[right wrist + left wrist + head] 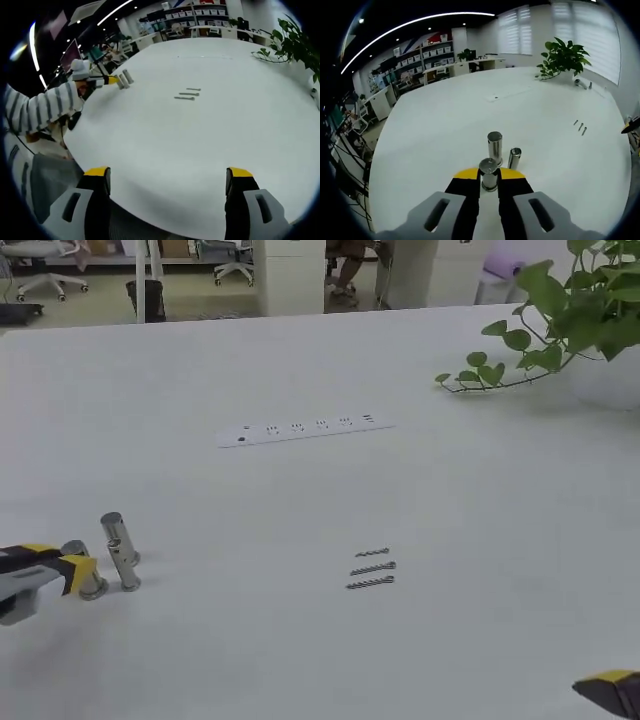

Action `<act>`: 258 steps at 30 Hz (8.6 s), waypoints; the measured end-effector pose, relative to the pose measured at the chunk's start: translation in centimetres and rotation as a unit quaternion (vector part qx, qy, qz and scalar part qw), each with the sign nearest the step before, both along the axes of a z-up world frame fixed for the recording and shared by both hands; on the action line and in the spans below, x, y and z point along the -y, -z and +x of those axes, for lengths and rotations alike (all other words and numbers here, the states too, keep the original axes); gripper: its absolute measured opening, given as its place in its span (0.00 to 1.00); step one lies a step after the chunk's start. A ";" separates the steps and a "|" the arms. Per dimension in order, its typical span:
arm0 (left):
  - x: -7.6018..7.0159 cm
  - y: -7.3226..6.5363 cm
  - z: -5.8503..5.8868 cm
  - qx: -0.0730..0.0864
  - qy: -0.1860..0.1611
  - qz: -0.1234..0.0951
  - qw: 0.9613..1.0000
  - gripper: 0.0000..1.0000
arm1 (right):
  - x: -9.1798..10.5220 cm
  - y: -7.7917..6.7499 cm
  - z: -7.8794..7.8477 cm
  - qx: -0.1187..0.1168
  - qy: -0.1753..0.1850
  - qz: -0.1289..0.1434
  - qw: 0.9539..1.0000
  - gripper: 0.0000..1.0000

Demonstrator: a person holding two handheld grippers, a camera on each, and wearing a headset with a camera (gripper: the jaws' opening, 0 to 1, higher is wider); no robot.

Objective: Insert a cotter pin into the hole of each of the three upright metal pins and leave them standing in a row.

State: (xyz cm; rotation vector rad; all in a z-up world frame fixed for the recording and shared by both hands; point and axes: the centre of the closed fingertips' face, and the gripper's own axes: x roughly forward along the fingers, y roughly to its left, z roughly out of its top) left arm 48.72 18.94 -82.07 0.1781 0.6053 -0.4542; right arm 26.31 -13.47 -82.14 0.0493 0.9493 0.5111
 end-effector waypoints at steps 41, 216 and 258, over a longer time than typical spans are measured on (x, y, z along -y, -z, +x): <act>2.6 -0.8 -10.7 -0.034 -0.169 -0.047 0.984 0.10 | -1.0 -1.1 0.9 0.038 -0.049 0.016 0.998 0.97; 7.0 -1.8 -21.6 -0.057 0.055 -0.127 0.989 0.89 | -5.1 4.3 15.2 0.023 -0.464 -0.174 0.868 0.30; 7.0 -3.0 -23.0 -0.045 0.055 -0.117 0.990 0.84 | -5.0 4.6 14.1 0.033 -0.462 -0.268 0.845 0.02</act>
